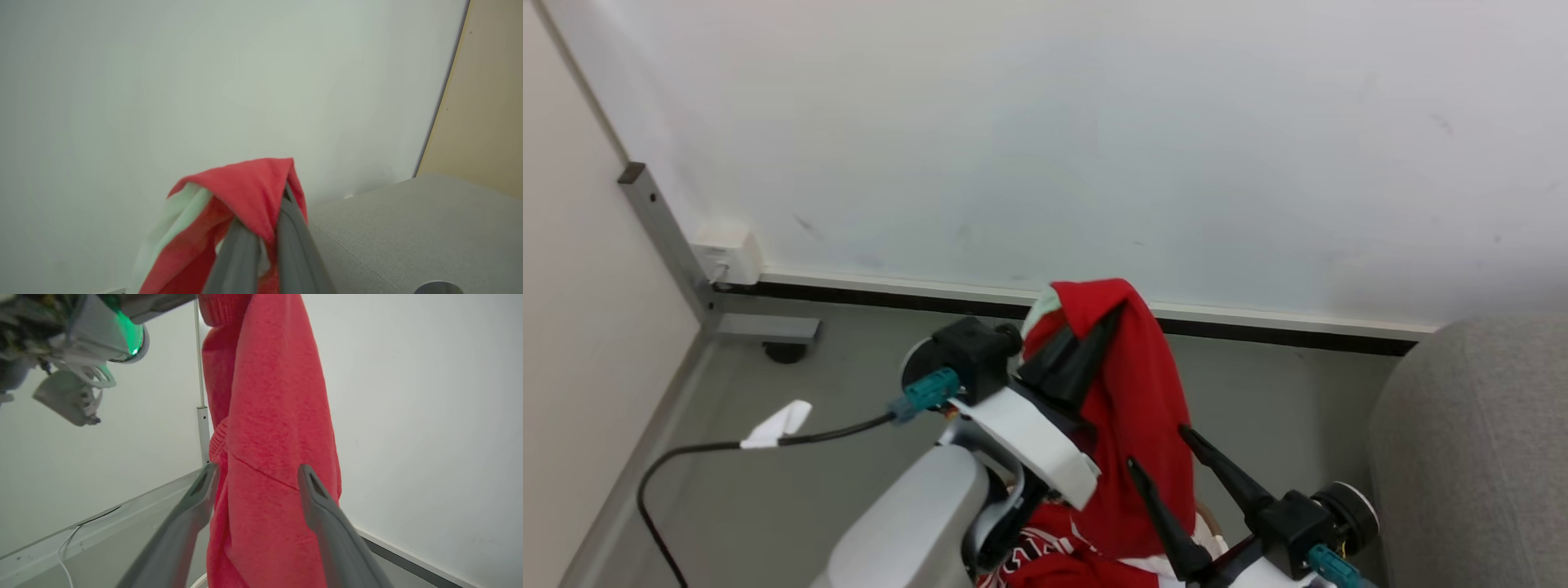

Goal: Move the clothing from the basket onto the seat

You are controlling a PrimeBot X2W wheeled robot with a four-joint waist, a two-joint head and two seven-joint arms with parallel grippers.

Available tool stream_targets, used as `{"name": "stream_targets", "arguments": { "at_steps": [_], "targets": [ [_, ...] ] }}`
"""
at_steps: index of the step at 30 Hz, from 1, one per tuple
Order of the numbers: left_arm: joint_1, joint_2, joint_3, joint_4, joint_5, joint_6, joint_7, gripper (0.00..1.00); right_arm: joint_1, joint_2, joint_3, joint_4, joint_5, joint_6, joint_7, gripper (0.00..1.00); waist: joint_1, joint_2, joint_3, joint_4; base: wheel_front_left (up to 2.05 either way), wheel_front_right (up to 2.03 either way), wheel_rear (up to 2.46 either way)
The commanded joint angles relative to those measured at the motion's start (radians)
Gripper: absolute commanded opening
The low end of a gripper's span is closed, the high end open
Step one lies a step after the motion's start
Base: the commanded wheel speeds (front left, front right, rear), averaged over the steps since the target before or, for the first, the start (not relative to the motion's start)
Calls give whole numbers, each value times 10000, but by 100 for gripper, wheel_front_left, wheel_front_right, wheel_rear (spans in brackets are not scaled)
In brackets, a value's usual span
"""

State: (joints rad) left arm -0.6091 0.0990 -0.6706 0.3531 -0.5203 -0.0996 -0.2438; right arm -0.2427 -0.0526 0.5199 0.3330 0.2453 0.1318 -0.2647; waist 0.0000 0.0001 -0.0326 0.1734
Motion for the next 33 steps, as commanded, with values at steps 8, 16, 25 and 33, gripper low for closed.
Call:
{"name": "stream_targets", "arguments": {
  "at_steps": [8,16,25,33],
  "targets": [
    [430,-348,-1021,-326,-353,-154,113,0,-609,13,-186,1714,45,-21,6,100,0,-1,-230,1000,0,0,0],
    [615,-404,-1525,-1010,-521,-139,182,0,-487,14,-880,2378,-114,-23,6,0,0,-1,-316,1565,0,0,0],
    [607,-103,-1271,-1055,-626,73,196,0,-358,12,-1185,2016,57,-21,5,0,0,-1,-299,1542,0,0,0],
    [475,87,-1011,-891,-700,214,99,0,-154,11,-1516,1237,337,-21,5,0,0,-1,-209,1317,0,0,0]
  ]
}}
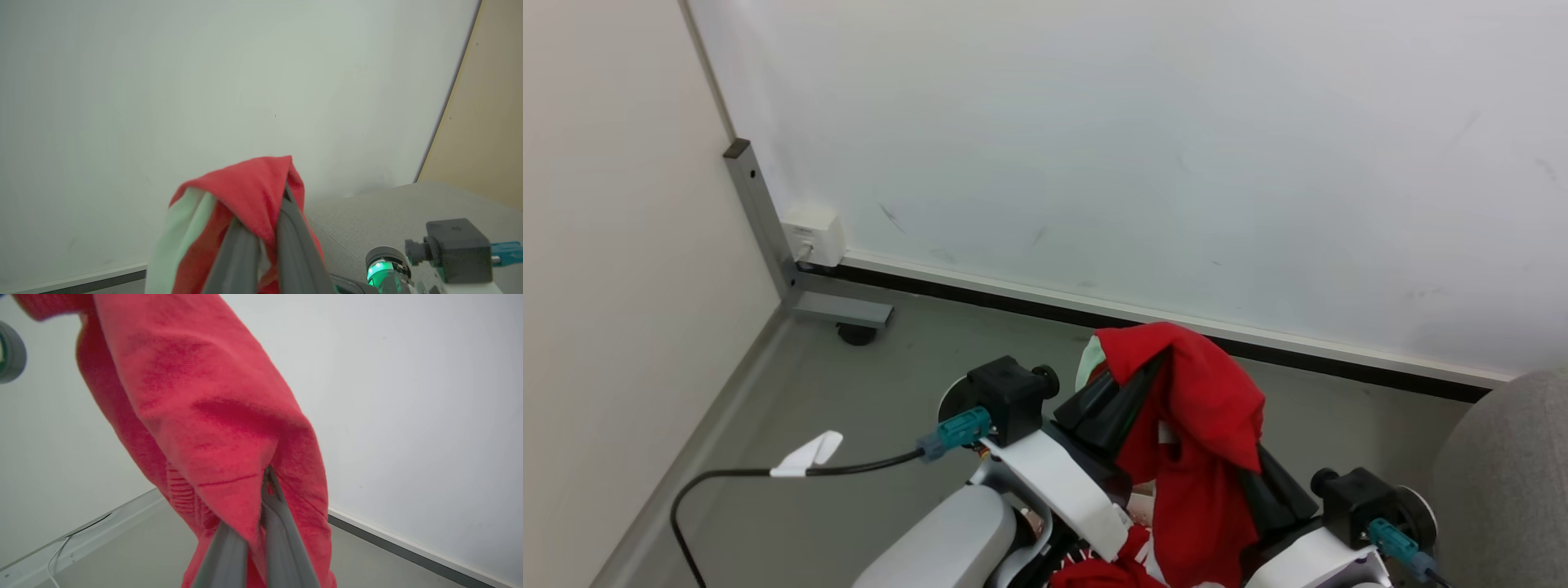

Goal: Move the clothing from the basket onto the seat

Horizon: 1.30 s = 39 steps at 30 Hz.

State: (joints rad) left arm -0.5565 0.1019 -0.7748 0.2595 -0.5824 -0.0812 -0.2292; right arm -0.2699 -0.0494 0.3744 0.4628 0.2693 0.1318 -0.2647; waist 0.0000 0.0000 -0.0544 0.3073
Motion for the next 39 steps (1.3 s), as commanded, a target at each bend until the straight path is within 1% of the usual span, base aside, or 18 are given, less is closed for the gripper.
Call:
{"name": "stream_targets", "arguments": {
  "at_steps": [1,4,7,11,12,13,19,23,25,30,31,32,34,35,39],
  "targets": [
    [-29,71,28,78,-77,31,-59,0,127,-21,-156,-156,59,-21,5,0,0,0,9,-53,0,0,0],
    [99,74,-48,134,-118,14,-60,0,218,-21,-492,-502,173,-21,5,0,0,0,14,-208,0,0,0],
    [200,66,-270,82,-142,-107,-72,0,274,-21,-881,-857,206,-21,5,0,0,0,34,-427,0,0,0],
    [332,35,-538,62,-267,-224,-100,0,286,-19,-1441,-1270,618,-21,5,0,0,0,87,-840,0,0,0],
    [368,6,-628,19,-327,-266,-112,29,270,-19,-1553,-1352,680,-23,5,0,0,0,101,-961,0,0,0],
    [405,-6,-712,2,-367,-313,-119,100,260,-18,-1656,-1414,712,-21,5,0,0,0,111,-1083,0,0,0],
    [527,72,-999,26,-324,-376,-160,100,245,-27,-2307,-1984,786,-21,4,0,0,0,181,-2005,0,0,0],
    [629,128,-1140,98,-270,-385,-184,100,318,-22,-2812,-2392,908,-21,5,0,0,0,258,-2747,0,0,0],
    [682,140,-1152,136,-275,-382,-209,100,382,-16,-3000,-2595,1011,-21,5,0,0,0,314,-3150,0,0,0],
    [780,229,-1136,294,-104,-330,-277,100,592,-181,-3435,-3011,783,-21,5,0,0,0,455,-4119,0,0,0],
    [780,229,-1136,294,-104,-330,-277,100,592,-181,-3435,-3011,783,-21,5,0,0,0,455,-4119,0,0,0],
    [811,257,-1089,346,-70,-318,-301,100,771,-216,-3605,-3184,733,-21,5,0,0,0,510,-4477,0,0,0],
    [815,292,-1035,374,8,-292,-331,100,936,-284,-3763,-3338,710,-21,5,0,0,0,557,-4824,0,0,0],
    [815,292,-1035,374,8,-292,-331,100,936,-284,-3763,-3338,710,-21,5,0,0,0,557,-4824,0,0,0],
    [791,323,-970,321,275,-308,-347,100,1281,-392,-3971,-3580,569,-21,5,0,0,0,701,-5441,0,0,0]
  ]
}}
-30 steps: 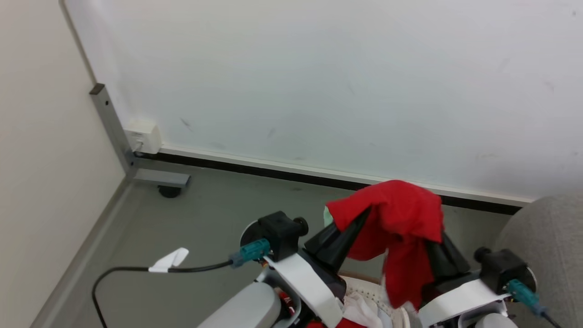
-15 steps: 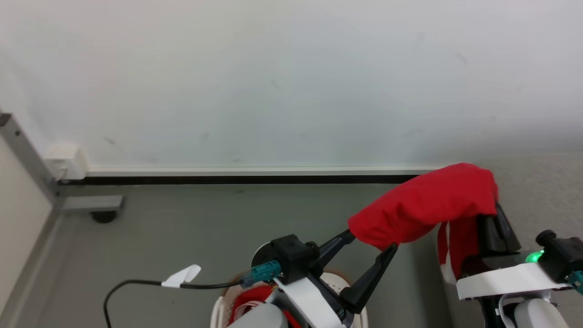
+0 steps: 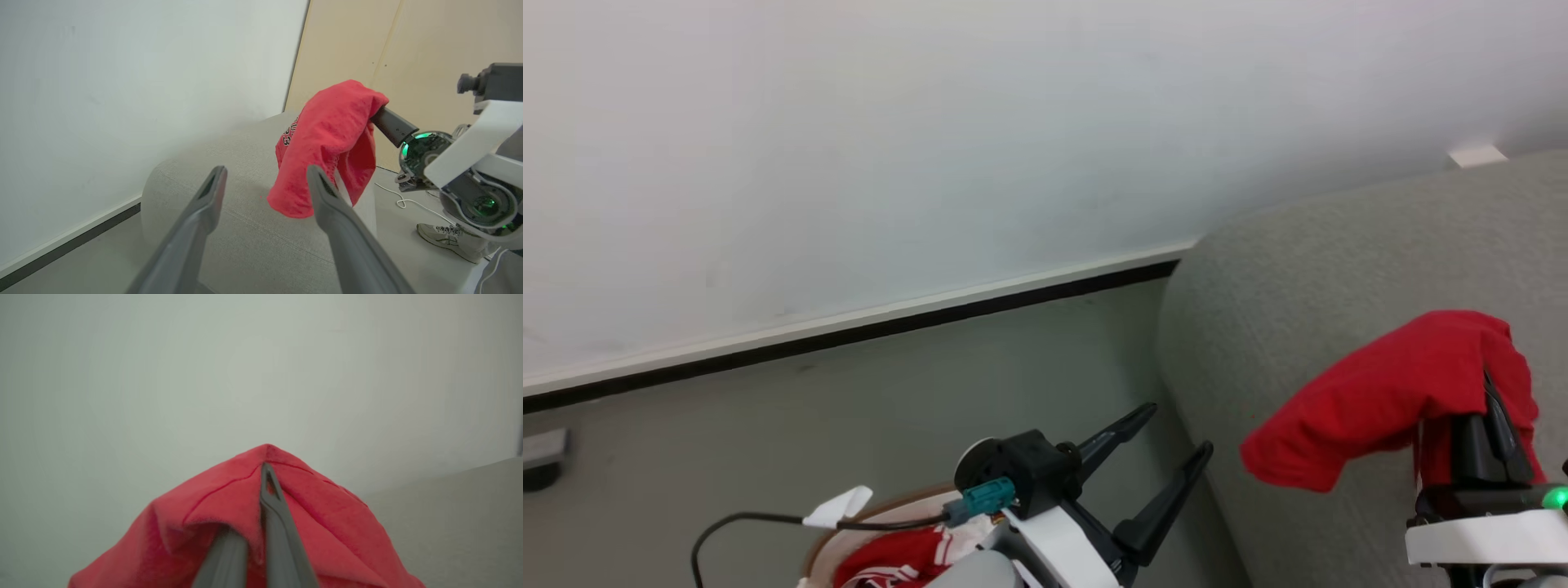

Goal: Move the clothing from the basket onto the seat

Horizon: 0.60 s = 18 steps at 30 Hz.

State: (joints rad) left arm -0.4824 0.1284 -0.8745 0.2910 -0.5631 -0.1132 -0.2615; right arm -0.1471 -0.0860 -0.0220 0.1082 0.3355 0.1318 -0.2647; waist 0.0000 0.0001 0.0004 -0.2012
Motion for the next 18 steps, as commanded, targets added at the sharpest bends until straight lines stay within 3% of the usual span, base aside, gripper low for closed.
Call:
{"name": "stream_targets", "arguments": {
  "at_steps": [1,9,18],
  "targets": [
    [21,84,55,-17,154,8,-32,100,136,-52,-33,-79,-109,-21,5,0,0,-1,192,-488,0,0,0],
    [66,146,383,-127,785,33,-35,100,630,-107,-80,-381,-151,-21,29,0,0,-1,437,-1230,0,0,0],
    [60,99,472,-41,1091,-72,-38,100,488,-116,-126,-578,-218,-21,162,0,0,-1,689,-1262,0,0,0]
  ]
}}
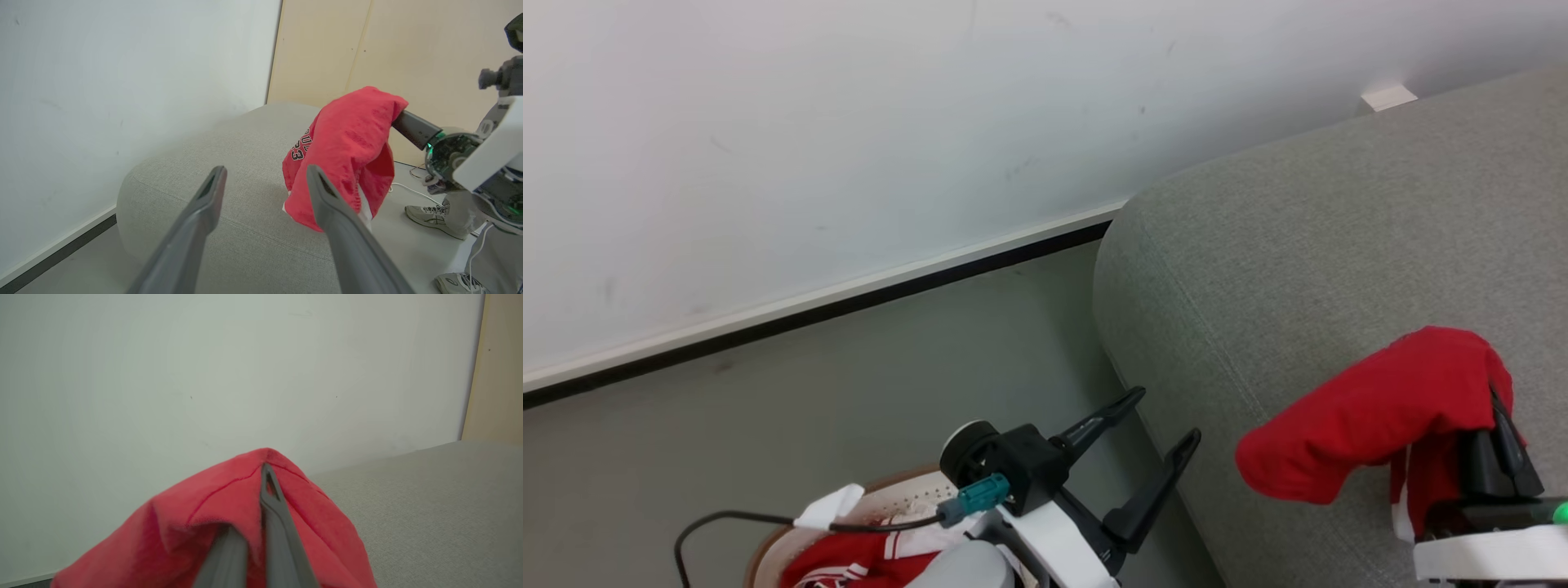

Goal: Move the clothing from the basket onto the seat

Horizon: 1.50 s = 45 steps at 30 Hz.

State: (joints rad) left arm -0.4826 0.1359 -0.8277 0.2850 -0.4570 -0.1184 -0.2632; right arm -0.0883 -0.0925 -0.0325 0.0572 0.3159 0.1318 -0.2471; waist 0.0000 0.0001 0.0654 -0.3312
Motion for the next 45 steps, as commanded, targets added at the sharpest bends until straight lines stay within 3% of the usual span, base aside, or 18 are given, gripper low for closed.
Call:
{"name": "stream_targets", "arguments": {
  "at_steps": [1,9,16,22,28,38,43,44,45],
  "targets": [
    [8,45,-12,16,87,-35,-21,100,-211,-114,-24,-82,-42,-21,30,0,0,-1,118,86,0,0,0],
    [-449,409,-62,-185,237,-85,-15,100,-2119,-842,-281,383,309,-21,1003,0,0,-1,1410,822,0,0,0],
    [-1095,1120,-16,-633,283,-111,29,100,-4844,-2006,-734,1436,263,-22,1766,0,0,-1,3175,1663,0,0,0],
    [-1581,1641,162,-1045,318,-117,38,100,-7030,-3229,-1256,2810,-7,-22,2016,0,0,-1,4419,2237,0,0,0],
    [-1825,2049,454,-1374,352,-57,19,100,-8428,-3928,-1452,4563,-669,-22,2071,0,0,-1,5284,2428,0,0,0],
    [-2000,2350,639,-1582,458,30,6,100,-8997,-4147,-1126,7683,-2059,-23,3600,0,0,-1,5912,2298,0,0,0],
    [-1974,2340,657,-1479,358,18,-2,100,-9021,-4014,-1107,8233,-2214,-23,3488,0,0,-1,5728,2203,0,0,0],
    [-1947,2328,656,-1452,334,19,-2,100,-9007,-3987,-1082,8297,-2222,-23,3403,29,0,-1,5656,2183,0,0,0],
    [-1917,2310,655,-1429,315,22,-5,100,-8978,-3977,-1024,8320,-2261,-23,3320,69,0,-1,5575,2166,0,0,0]
  ]
}}
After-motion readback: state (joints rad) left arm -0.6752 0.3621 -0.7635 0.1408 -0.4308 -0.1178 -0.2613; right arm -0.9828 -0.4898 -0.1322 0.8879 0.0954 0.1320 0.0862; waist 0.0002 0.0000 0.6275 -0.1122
